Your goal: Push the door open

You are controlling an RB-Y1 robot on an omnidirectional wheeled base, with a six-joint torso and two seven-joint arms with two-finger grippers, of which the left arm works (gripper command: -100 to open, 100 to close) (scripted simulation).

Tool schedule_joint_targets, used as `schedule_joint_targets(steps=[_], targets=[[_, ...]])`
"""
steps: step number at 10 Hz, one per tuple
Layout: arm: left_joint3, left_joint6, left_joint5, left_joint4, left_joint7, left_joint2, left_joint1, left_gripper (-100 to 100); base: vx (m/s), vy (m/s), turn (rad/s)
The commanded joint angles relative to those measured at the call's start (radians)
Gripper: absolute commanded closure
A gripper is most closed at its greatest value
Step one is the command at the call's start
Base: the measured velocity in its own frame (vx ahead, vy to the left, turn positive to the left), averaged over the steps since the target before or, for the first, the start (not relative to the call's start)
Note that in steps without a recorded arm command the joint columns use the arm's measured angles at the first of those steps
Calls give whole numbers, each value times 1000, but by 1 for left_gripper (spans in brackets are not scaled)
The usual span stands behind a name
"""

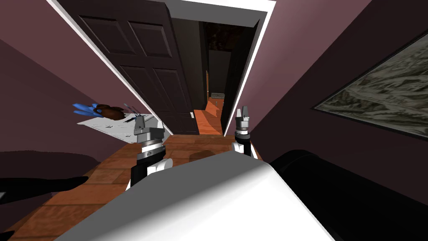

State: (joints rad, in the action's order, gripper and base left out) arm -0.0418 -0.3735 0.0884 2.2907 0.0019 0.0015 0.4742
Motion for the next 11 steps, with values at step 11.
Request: schedule_joint_targets(steps=[11], targets=[[-18, -72, -26, -284, 17, 40, -107, -100, 87, 21, -2]])
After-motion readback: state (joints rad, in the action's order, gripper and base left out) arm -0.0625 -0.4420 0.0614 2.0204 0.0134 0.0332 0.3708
